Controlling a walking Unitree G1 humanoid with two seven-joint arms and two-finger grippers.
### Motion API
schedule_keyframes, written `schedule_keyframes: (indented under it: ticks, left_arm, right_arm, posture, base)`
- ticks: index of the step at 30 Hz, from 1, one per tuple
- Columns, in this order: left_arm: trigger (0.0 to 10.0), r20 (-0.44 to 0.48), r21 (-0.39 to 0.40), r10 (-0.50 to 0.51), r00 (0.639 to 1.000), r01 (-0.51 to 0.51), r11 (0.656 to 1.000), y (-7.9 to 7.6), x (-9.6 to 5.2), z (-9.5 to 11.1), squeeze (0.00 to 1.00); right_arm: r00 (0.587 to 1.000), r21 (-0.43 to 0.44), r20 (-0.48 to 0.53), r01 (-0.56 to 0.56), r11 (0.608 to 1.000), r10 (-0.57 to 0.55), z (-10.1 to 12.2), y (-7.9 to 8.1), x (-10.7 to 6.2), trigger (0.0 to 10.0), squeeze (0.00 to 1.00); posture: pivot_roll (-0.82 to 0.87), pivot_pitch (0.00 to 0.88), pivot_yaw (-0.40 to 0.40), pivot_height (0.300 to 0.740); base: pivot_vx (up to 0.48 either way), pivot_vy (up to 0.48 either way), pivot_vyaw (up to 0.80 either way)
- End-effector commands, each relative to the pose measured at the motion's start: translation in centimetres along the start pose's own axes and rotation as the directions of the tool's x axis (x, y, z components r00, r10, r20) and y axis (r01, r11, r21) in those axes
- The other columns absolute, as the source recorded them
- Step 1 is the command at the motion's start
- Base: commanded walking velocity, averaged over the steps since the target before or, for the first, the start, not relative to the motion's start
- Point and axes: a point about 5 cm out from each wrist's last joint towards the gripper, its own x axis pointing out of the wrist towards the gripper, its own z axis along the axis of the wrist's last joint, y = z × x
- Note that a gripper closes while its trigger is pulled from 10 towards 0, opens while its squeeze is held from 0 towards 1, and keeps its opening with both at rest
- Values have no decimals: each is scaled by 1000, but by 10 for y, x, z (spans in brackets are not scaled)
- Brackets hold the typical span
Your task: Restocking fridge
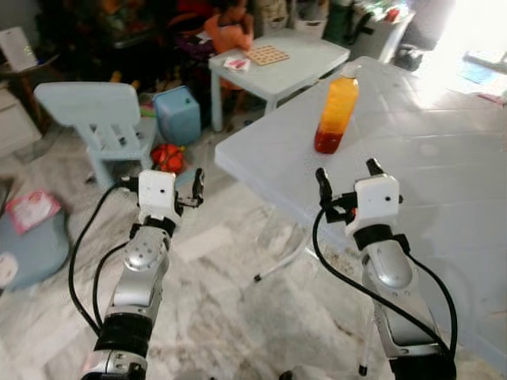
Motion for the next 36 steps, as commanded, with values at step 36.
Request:
schedule_keyframes:
  ticks: [36]
  left_arm:
    - [10000, 12, 15, 42, 999, -42, 999, 12, -1, 4, 0]
  right_arm:
    - [984, -107, 159, -63, 992, 80, 29, 5, 17, 10000, 0]
  posture:
    - [10, 46, -3, 740]
  base:
    - [209, 70, -154]
